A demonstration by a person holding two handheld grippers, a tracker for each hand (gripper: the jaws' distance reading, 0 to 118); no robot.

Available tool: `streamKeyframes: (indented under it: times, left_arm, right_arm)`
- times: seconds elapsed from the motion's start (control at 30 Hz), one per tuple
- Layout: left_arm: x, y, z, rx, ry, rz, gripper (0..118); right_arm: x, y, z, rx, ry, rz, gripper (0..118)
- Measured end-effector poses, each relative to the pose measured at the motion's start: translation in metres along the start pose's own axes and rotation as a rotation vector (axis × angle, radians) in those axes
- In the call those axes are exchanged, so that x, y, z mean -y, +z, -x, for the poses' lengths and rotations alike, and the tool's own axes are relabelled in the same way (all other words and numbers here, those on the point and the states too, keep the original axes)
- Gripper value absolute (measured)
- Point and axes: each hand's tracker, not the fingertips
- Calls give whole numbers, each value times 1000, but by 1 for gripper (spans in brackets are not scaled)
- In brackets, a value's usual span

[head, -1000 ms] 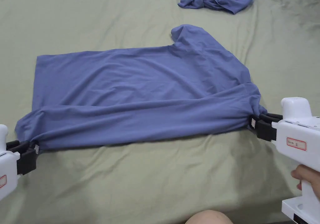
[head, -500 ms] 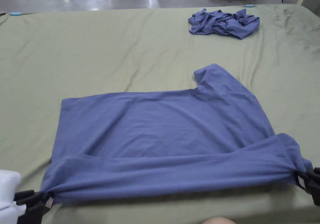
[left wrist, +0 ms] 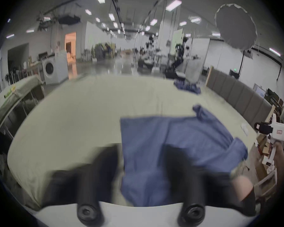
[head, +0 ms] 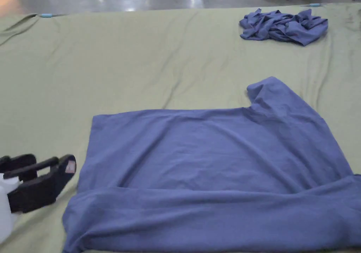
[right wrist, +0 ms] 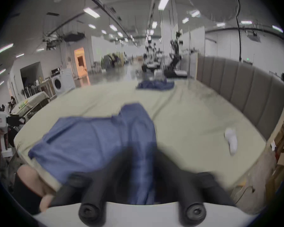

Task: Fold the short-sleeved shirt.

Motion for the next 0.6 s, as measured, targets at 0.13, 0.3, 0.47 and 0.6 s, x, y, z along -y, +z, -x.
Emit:
streamKeyframes:
  times: [0.13, 0.3, 0.47, 0.6]
  left_arm:
    - [-53, -49, -6, 0, -42, -59, 0]
    - [-73, -179, 19, 9, -15, 129, 0]
    - [-49, -279, 50, -65, 67, 288, 79]
    - [-20, -309, 50, -41, 105, 414, 118]
  right_arm:
    - [-41, -42, 12, -30, 52, -52, 3]
    - [-66, -101, 32, -60, 108, -48, 3]
    - [-64, -149, 43, -97, 161, 27, 3]
    - [-57, -173, 38, -128, 177, 63, 3]
